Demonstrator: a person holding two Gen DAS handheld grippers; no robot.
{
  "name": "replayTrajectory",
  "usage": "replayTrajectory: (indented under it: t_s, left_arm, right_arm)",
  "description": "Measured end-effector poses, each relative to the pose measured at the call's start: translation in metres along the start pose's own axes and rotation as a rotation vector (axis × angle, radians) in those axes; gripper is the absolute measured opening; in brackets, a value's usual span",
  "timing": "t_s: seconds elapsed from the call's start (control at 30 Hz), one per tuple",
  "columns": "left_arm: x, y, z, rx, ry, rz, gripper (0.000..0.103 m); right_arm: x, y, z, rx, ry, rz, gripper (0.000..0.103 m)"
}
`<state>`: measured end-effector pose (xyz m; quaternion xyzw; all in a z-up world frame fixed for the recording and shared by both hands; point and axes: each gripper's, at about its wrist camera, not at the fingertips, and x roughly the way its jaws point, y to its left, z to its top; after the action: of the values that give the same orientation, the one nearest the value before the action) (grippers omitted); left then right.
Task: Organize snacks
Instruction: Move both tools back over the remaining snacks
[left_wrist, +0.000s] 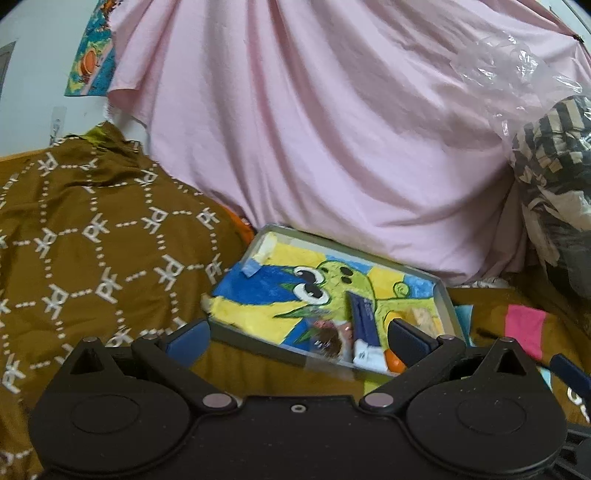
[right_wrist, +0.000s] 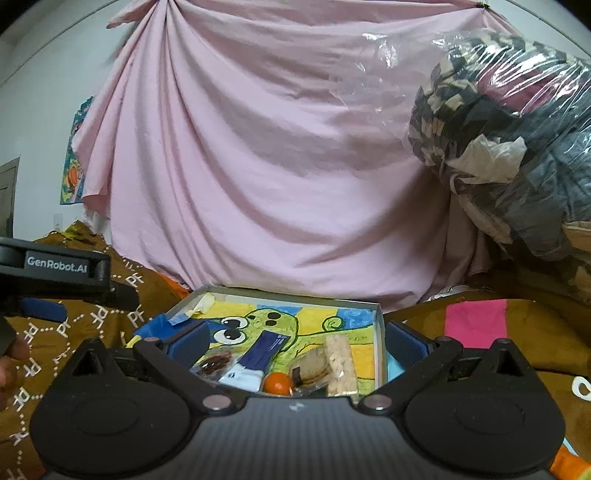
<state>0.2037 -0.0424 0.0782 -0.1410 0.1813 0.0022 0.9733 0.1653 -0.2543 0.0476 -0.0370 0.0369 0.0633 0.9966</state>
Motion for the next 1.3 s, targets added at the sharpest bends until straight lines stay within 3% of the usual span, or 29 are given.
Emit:
replayTrajectory:
  t_s: [0.23,0.47,0.7,1.3]
  left_arm:
    - [-0.029,0.021,-0.019,0.033,0.026,0.029,0.102]
    - [-0.049,0.045,-0.042,0.059,0.059,0.056,0.102]
    - [-0.062,0.065,-0.065,0.079,0.09,0.073,0.102]
    - [-0.058,0.093,-0.107,0.12,0.199,0.086,0.102]
  right_arm:
    - [-0.029,0.014,-0.01,-0.002,0.023,0.032,0.103]
    - [-0.051,0.024,-0.026,0.031,0.103,0.099,0.103]
    - [-0.068,0.045,-0.04,-0.039,0.154,0.135,0.103]
    - [-0.053,0.084,-0.08,-0.185,0.396,0.198,0.103]
